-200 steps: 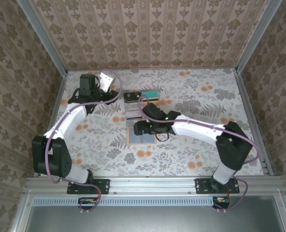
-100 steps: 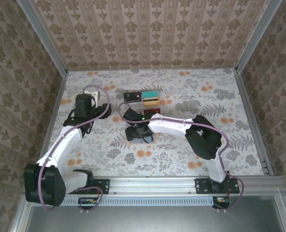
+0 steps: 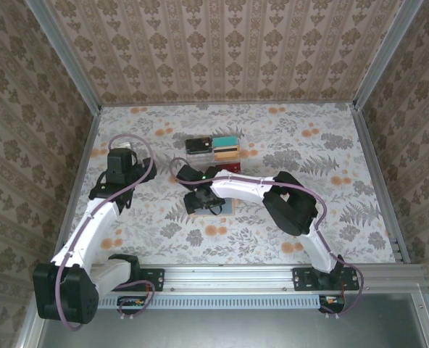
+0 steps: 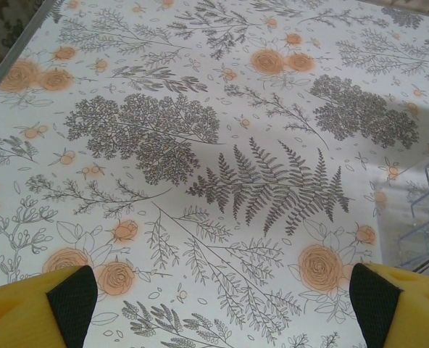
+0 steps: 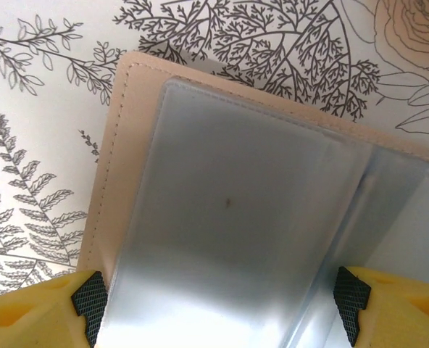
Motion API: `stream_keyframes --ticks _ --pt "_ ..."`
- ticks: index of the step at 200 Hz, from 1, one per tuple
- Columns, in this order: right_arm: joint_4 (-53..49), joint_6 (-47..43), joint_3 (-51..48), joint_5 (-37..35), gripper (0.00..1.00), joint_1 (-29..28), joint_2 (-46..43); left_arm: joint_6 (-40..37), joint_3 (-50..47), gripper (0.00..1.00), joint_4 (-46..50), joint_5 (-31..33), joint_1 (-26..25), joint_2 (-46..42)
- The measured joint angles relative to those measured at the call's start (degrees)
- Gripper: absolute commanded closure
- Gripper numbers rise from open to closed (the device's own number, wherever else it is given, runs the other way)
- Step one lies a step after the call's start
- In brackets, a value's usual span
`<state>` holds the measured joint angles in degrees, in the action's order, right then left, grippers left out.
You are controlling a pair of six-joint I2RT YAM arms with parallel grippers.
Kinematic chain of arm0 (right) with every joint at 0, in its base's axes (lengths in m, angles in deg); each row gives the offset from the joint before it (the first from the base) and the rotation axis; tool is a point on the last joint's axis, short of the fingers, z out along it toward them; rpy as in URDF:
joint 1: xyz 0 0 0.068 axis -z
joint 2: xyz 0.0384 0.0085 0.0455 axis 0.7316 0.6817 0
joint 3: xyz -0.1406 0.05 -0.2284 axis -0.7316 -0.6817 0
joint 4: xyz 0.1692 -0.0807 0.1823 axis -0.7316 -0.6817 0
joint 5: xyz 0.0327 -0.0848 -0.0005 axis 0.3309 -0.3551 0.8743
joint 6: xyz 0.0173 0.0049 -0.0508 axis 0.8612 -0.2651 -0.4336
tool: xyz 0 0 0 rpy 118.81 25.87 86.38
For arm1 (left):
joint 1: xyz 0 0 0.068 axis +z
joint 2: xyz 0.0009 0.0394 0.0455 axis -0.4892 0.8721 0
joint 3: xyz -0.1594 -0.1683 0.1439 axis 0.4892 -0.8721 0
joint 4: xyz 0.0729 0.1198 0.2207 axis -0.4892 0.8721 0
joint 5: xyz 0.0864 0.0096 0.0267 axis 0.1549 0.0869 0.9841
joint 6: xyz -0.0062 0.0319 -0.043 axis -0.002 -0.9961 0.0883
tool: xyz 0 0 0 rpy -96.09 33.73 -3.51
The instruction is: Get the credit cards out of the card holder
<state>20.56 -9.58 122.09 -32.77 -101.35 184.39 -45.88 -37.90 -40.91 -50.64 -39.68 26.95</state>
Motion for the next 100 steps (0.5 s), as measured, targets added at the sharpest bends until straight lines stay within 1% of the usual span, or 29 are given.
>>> stream_keyframes --ticks 23,40,58,100 --pt "-1.1 0.0 1.0 0.0 0.16 0.0 0.7 0.2 0.0 0.06 0.2 0.1 0.0 0.0" --pt "-1.6 0.0 1.5 -0.2 0.2 0.0 1.1 0.2 0.0 0.06 0.2 0.1 0.0 0.2" --pt "-2.1 0.0 1.6 -0.5 0.29 0.1 1.2 0.2 0.0 0.06 0.2 0.0 0.0 0.5" --pt "-1.4 0.4 0.3 -0.7 0.55 0.8 0.6 0.2 0.0 0.06 0.2 -0.3 0.0 0.7"
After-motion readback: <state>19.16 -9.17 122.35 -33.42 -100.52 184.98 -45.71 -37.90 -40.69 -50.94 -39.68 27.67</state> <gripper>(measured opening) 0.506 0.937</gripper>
